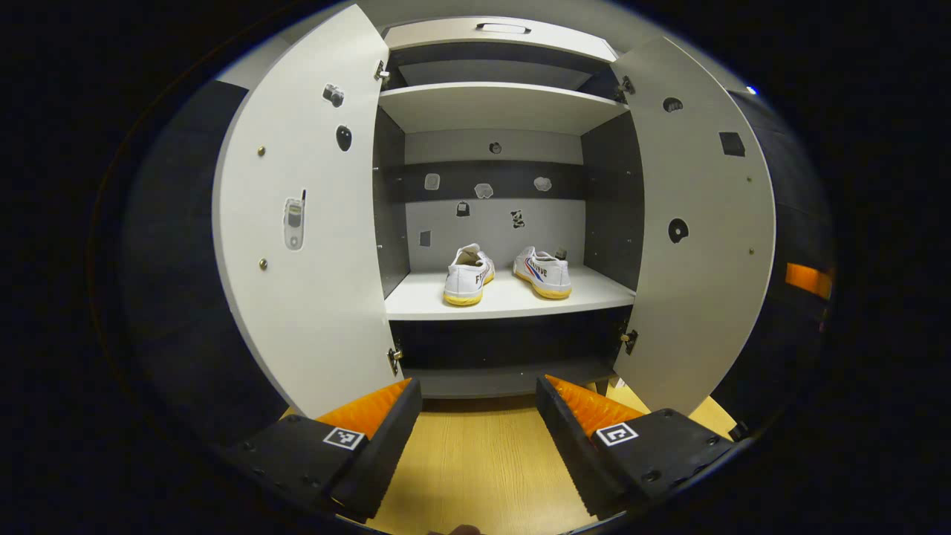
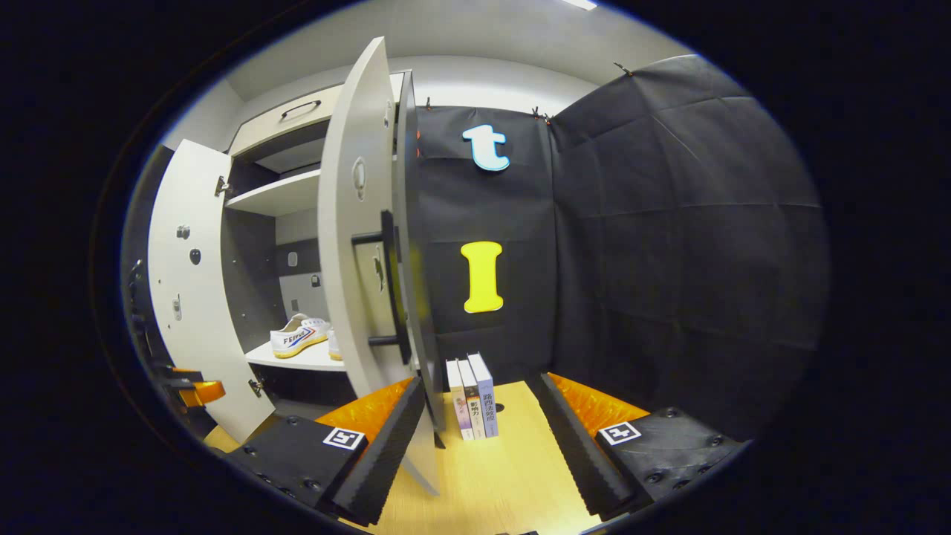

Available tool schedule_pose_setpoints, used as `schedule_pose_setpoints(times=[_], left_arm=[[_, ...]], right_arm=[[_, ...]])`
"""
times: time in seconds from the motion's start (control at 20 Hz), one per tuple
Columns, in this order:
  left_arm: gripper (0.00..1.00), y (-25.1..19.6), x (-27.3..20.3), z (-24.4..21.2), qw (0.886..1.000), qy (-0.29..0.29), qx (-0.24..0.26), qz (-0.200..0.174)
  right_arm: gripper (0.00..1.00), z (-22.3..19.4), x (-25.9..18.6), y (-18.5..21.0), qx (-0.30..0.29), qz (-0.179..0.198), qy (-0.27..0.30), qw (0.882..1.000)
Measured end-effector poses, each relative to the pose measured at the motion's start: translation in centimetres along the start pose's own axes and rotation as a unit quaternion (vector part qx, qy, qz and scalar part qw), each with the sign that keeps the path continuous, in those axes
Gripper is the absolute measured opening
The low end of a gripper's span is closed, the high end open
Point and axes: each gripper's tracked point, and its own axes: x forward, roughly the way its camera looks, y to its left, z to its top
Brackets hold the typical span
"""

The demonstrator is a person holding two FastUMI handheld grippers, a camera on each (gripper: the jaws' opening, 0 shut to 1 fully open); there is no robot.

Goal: Grab one shoe with the right hand and put it into the shoe cabinet, grab the other shoe with the left hand and put it into the shoe cabinet; then close the right door with the right hand and the left door with the left hand.

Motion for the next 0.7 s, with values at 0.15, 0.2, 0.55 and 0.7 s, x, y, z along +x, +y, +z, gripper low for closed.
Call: schedule_pose_setpoints(times=[0.15, 0.2, 0.55, 0.7], left_arm=[[0.96, -0.3, -1.2, -1.1, 1.0, -0.005, -0.02, -0.013], [0.97, -0.2, -1.4, -1.1, 1.0, -0.009, -0.018, -0.015], [0.97, -0.8, -1.9, 0.1, 0.998, -0.036, -0.028, -0.037], [0.97, -0.6, -1.4, 0.0, 0.998, -0.039, -0.019, -0.037]], right_arm=[[0.98, 1.8, 2.3, -1.0, 0.0, -0.009, -0.01, 1.0], [0.98, 2.2, 3.2, -1.5, -0.005, -0.018, -0.011, 1.0], [0.98, 4.9, 7.8, 0.2, 0.033, 0.028, -0.001, 0.999], [0.98, 5.1, 8.1, 1.5, 0.05, 0.046, 0.001, 0.998]])
